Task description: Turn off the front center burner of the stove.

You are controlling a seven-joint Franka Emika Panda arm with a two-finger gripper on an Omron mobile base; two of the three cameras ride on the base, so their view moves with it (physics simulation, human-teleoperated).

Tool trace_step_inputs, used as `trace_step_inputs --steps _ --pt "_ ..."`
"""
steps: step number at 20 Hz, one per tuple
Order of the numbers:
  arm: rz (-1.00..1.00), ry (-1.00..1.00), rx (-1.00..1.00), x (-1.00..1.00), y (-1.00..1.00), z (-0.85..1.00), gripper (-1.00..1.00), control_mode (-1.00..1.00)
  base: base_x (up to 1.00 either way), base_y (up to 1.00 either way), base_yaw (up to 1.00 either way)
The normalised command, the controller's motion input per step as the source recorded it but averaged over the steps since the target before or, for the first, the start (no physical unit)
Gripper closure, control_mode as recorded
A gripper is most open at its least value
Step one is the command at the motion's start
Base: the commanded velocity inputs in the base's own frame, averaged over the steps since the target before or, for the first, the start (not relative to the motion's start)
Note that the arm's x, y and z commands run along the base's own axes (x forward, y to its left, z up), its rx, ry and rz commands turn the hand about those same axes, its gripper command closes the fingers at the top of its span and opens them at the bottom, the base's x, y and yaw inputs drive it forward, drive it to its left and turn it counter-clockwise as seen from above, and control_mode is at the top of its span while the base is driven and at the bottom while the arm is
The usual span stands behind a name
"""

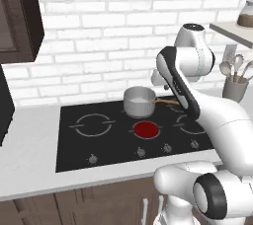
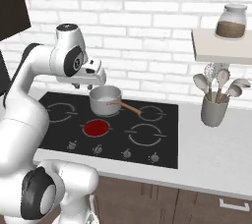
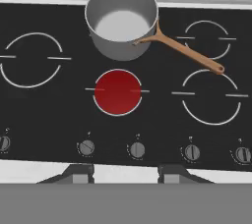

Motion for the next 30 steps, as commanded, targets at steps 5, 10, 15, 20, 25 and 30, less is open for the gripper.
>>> trace_step_inputs --steps 5,10,15,20,25,30 --pt "0.07 0.08 -0.13 -0.21 0.33 -0.33 -1.00 -1.00 0.00 0.00 0.00" --pt "0.29 0.05 -0.27 -0.26 0.86 -0.83 -1.00 -1.00 0.00 0.00 0.00" --pt "0.34 0.08 -0.11 -0.01 0.79 -0.94 -1.00 -1.00 0.00 0.00 0.00" --pt "0.36 0.08 -0.02 0.00 0.09 -0.74 -1.00 -1.00 0.00 0.00 0.00" --pt "0.22 0.03 0.00 0.06 -0.06 -0.58 -1.00 -1.00 0.00 0.00 0.00" --pt "0.18 0.09 0.00 0.30 0.00 -0.60 -1.00 -1.00 0.00 0.00 0.00"
